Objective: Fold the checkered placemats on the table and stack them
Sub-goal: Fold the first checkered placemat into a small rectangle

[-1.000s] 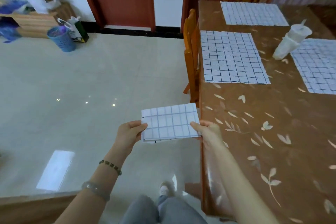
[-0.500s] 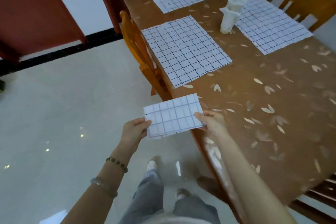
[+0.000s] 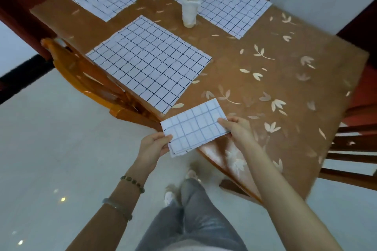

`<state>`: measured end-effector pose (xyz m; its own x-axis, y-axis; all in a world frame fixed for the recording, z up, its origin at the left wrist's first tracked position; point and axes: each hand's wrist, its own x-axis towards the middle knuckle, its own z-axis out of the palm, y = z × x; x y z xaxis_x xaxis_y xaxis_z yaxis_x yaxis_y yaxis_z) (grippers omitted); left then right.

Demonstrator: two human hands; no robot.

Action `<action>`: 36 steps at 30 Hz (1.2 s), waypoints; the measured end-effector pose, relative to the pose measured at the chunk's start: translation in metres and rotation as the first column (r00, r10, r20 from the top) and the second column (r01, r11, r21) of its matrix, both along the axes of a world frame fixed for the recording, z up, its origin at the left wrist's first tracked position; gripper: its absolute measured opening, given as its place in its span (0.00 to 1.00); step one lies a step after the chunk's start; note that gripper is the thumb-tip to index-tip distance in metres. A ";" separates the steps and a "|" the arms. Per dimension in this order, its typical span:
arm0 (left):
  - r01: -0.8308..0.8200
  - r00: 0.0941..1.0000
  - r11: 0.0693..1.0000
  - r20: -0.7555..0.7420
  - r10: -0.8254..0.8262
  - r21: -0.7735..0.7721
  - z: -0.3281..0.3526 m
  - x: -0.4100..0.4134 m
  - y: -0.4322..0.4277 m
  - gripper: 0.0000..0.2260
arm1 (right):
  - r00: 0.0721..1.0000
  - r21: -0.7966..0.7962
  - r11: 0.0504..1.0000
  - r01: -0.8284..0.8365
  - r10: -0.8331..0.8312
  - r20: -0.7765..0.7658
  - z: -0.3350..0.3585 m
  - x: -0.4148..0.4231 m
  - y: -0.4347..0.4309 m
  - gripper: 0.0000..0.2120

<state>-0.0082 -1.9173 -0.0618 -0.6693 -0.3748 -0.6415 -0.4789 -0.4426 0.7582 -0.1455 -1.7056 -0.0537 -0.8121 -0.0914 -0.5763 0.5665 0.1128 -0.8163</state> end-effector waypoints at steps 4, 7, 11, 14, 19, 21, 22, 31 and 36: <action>0.035 0.998 0.999 0.047 -0.035 0.008 -0.012 -0.033 0.002 0.06 | 0.999 0.068 0.997 -0.031 0.033 -0.024 -0.012 -0.036 0.001 0.07; 0.019 0.991 0.999 0.133 -0.023 0.033 -0.025 -0.053 0.007 0.07 | 0.993 0.162 0.983 -0.083 0.095 -0.072 -0.023 -0.070 -0.002 0.02; 0.012 0.967 1.000 0.253 -0.007 -0.022 -0.039 -0.075 0.020 0.06 | 0.945 0.325 0.916 -0.234 0.293 -0.145 -0.036 -0.108 -0.011 0.10; 0.070 0.942 0.991 0.335 -0.029 -0.110 -0.050 -0.082 0.026 0.09 | 0.885 0.500 0.798 -0.338 0.450 -0.119 -0.049 -0.128 -0.018 0.09; 0.253 0.910 0.932 0.391 -0.139 -0.257 -0.060 -0.086 0.027 0.11 | 0.817 0.589 0.681 -0.436 0.573 -0.057 -0.059 -0.143 -0.031 0.08; 0.287 0.904 0.916 0.396 -0.162 -0.280 -0.059 -0.086 0.027 0.12 | 0.786 0.624 0.634 -0.457 0.616 -0.050 -0.063 -0.145 -0.034 0.08; 0.308 0.899 0.907 0.399 -0.179 -0.288 -0.060 -0.086 0.026 0.12 | 0.770 0.650 0.606 -0.459 0.636 -0.050 -0.066 -0.145 -0.034 0.07; 0.591 0.796 0.316 0.474 -0.375 -0.742 -0.038 -0.088 0.014 0.15 | 0.479 0.870 0.459 -0.181 0.814 -0.329 -0.077 -0.114 -0.026 0.24; 0.495 0.632 -0.181 0.496 -0.596 -0.850 -0.075 -0.096 0.026 0.33 | 0.292 0.924 0.250 -0.290 0.942 -0.164 -0.110 -0.086 -0.029 0.30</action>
